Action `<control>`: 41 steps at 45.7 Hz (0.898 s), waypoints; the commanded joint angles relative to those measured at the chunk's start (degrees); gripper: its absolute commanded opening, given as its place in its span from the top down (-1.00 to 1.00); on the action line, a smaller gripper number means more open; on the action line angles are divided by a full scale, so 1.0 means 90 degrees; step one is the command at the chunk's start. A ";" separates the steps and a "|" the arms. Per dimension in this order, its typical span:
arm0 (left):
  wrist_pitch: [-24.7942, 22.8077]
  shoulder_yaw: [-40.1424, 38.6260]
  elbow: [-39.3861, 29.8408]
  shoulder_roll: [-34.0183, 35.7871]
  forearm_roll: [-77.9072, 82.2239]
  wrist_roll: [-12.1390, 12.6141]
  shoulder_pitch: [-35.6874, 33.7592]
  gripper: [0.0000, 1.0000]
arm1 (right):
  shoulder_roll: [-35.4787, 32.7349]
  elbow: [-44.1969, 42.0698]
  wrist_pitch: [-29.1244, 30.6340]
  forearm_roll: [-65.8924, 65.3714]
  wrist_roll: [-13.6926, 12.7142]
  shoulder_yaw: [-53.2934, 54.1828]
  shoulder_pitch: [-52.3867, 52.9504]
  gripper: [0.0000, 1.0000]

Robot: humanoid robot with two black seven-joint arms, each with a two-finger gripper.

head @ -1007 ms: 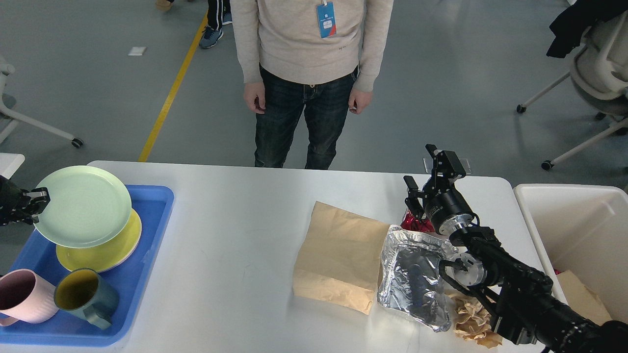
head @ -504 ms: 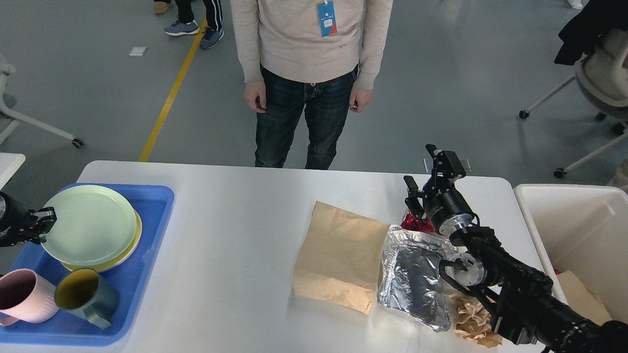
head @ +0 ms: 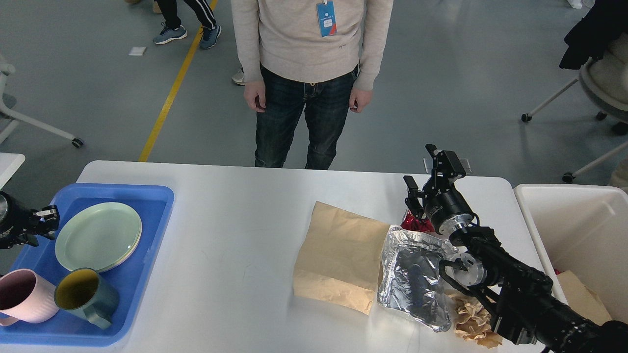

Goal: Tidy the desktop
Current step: 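Lift the green bowl and set it on the yellow plate in tray, then release the bowl and raise the left gripper above the tray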

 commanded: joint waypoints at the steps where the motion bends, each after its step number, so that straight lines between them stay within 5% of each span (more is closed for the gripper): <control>1: 0.0000 -0.0156 -0.0012 -0.0042 -0.0004 0.0006 0.0001 -0.53 | 0.0001 -0.0001 0.0000 0.0002 0.0009 0.0000 0.0000 -1.00; 4: 0.0000 -0.0487 -0.0012 -0.0081 0.0026 0.0054 -0.0009 -0.86 | -0.0009 -0.0010 0.0000 0.0002 -0.0001 0.0000 0.0000 -1.00; 13: 0.0232 -0.1493 -0.0042 -0.0149 -0.0003 -0.0053 -0.0126 -0.92 | 0.0001 -0.0001 0.0000 -0.0008 -0.0001 0.0000 0.0000 -1.00; 25: 0.0232 -0.4109 -0.0071 -0.1008 0.0006 -0.0638 -0.0155 -0.92 | -0.0009 -0.0010 0.0000 0.0002 -0.0001 0.0000 0.0000 -1.00; 33: 0.0379 -0.6647 -0.0061 -0.1272 -0.0004 -0.1215 -0.0116 -0.92 | 0.0001 -0.0001 0.0000 0.0002 -0.0001 0.0000 0.0000 -1.00; 34: 0.0408 -0.7617 -0.0061 -0.1388 -0.0004 -0.1341 -0.0058 -0.93 | 0.0001 -0.0001 0.0000 0.0002 -0.0001 0.0000 0.0000 -1.00; 41: 0.0476 -1.0573 -0.0061 -0.1721 0.0084 -0.1450 0.0313 -0.93 | 0.0001 -0.0001 0.0000 0.0002 -0.0001 0.0000 0.0000 -1.00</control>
